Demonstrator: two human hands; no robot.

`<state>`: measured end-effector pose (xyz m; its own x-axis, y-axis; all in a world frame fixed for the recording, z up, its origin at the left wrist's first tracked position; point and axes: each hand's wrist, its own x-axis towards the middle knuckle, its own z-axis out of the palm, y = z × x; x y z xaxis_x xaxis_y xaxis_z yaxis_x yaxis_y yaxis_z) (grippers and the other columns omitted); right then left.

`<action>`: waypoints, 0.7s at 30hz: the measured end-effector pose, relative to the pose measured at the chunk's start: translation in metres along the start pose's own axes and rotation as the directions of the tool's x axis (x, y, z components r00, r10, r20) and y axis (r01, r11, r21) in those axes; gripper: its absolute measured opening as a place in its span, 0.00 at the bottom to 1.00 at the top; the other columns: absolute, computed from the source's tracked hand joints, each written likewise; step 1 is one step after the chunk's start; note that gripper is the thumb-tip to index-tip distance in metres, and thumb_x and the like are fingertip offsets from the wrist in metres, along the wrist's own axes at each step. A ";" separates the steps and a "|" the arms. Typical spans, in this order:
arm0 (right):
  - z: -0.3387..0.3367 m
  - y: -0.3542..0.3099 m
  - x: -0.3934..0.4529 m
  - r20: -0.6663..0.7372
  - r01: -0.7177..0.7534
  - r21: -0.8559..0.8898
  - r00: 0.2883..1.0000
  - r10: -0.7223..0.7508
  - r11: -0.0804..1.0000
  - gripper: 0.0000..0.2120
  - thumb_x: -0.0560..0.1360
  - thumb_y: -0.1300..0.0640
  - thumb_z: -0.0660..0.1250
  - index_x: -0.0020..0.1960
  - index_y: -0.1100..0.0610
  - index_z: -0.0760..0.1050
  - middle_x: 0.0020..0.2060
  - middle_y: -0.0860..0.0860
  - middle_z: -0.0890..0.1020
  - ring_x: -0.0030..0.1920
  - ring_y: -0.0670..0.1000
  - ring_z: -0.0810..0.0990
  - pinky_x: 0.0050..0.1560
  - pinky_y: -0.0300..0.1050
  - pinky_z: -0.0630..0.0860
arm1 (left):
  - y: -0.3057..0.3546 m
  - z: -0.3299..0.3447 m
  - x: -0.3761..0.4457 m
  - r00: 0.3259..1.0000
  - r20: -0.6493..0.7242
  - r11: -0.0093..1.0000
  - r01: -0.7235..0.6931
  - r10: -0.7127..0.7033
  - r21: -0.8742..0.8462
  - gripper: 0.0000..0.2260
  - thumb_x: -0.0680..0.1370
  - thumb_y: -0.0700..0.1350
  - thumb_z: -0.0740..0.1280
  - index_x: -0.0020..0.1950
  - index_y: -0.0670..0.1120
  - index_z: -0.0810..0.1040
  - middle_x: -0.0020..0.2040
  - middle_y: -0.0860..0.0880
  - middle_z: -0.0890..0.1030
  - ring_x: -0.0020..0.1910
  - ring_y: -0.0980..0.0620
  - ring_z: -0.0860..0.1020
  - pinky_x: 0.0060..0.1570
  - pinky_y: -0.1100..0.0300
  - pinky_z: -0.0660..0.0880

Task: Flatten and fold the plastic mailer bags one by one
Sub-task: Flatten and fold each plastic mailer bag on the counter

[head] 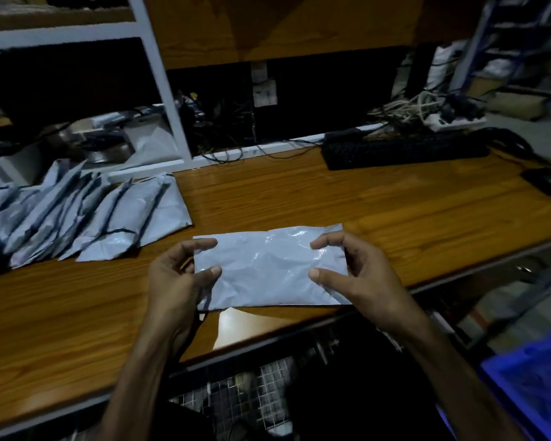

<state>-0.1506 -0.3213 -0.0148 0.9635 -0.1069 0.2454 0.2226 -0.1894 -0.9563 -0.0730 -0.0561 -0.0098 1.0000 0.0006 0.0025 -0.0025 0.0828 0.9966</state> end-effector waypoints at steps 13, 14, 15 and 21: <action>-0.163 -0.039 -0.171 -0.461 -0.180 -0.283 0.887 0.031 0.942 0.15 0.73 0.60 0.79 0.57 0.51 0.80 0.50 0.51 0.83 0.48 0.59 0.83 0.51 0.61 0.81 | 0.022 0.201 -0.069 0.801 0.598 0.998 -0.054 0.031 0.020 0.10 0.74 0.24 0.70 0.52 0.34 0.82 0.40 0.55 0.86 0.41 0.51 0.84 0.39 0.54 0.81; -0.177 -0.039 -0.187 -0.511 -0.216 -0.289 0.858 0.041 0.933 0.15 0.73 0.60 0.79 0.56 0.51 0.80 0.49 0.48 0.84 0.46 0.57 0.83 0.49 0.59 0.81 | 0.020 0.222 -0.080 0.773 0.634 0.997 -0.071 0.038 0.028 0.09 0.74 0.24 0.70 0.51 0.34 0.82 0.39 0.55 0.86 0.39 0.54 0.85 0.36 0.58 0.81; -0.190 -0.037 -0.203 -0.564 -0.253 -0.290 0.824 0.049 0.923 0.15 0.72 0.60 0.80 0.55 0.50 0.80 0.48 0.47 0.83 0.44 0.55 0.83 0.47 0.56 0.81 | 0.017 0.244 -0.091 0.746 0.665 0.997 -0.076 0.035 0.032 0.09 0.74 0.24 0.70 0.50 0.35 0.82 0.38 0.54 0.86 0.37 0.56 0.85 0.35 0.58 0.81; -0.259 -0.009 -0.278 -0.872 -0.437 -0.052 0.457 0.173 0.898 0.13 0.72 0.69 0.76 0.51 0.57 0.78 0.47 0.51 0.81 0.33 0.47 0.79 0.31 0.37 0.76 | -0.026 0.375 -0.140 0.565 0.825 0.996 -0.079 0.002 0.052 0.14 0.74 0.25 0.70 0.45 0.43 0.85 0.43 0.49 0.87 0.42 0.49 0.85 0.42 0.51 0.82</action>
<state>-0.4591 -0.5422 -0.0333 0.3494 -0.9331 0.0856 -0.2292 -0.1737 -0.9577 -0.2131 -0.4316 -0.0055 0.5656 -0.8216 0.0715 -0.0812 0.0308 0.9962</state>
